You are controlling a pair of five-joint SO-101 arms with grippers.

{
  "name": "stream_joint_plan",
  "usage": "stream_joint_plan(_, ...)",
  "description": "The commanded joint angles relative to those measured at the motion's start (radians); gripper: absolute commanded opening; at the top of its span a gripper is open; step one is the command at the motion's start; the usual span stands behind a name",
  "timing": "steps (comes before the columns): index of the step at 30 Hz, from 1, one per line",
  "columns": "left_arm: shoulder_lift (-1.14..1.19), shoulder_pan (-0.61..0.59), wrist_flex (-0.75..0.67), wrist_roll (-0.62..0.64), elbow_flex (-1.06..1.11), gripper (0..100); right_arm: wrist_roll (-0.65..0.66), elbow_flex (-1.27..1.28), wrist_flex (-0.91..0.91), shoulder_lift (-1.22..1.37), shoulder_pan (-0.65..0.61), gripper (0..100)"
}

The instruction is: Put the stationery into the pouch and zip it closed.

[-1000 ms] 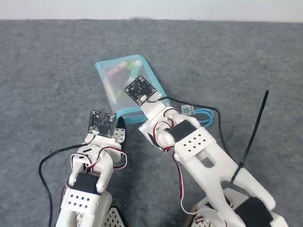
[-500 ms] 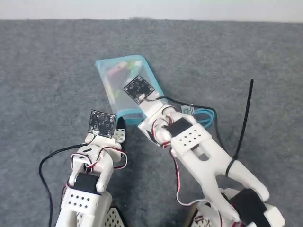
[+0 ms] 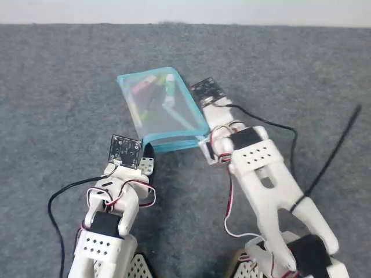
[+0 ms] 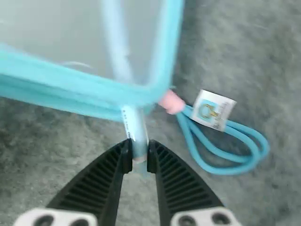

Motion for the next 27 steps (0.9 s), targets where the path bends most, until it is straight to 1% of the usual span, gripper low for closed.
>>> stream_joint_plan(1,-0.018,-0.005,-0.012,-0.008,-0.067,1,-0.012,-0.041,0.007,-0.074,0.035,0.6)
stream_joint_plan(3,-0.018,-0.005,-0.012,-0.008,-0.067,1,-0.014,-0.048,-0.005,-0.076,0.001,0.6)
stream_joint_plan(7,-0.018,-0.005,-0.012,-0.008,-0.067,1,-0.012,-0.041,-0.108,-0.074,-0.087,0.6)
stream_joint_plan(12,-0.018,-0.006,-0.011,-0.008,-0.067,1,-0.003,-0.041,-0.148,-0.085,-0.137,0.7)
stream_joint_plan(13,-0.018,-0.006,-0.009,-0.008,-0.065,1,0.006,-0.043,-0.125,-0.091,-0.128,0.7)
stream_joint_plan(16,-0.018,-0.006,-0.009,-0.008,-0.065,1,0.089,-0.043,-0.05,-0.16,-0.079,0.7)
stream_joint_plan(20,-0.018,-0.006,-0.011,-0.008,-0.065,1,0.158,-0.026,-0.022,-0.249,-0.035,1.3)
stream_joint_plan(23,-0.018,-0.006,-0.012,-0.008,-0.065,1,0.221,-0.026,0.019,-0.251,-0.022,6.5)
stream_joint_plan(25,-0.018,-0.006,-0.008,-0.008,-0.065,1,0.287,-0.029,0.062,-0.251,0.045,8.9)
stream_joint_plan(27,-0.018,-0.006,-0.008,-0.008,-0.065,1,0.334,-0.031,0.093,-0.24,0.142,7.8)
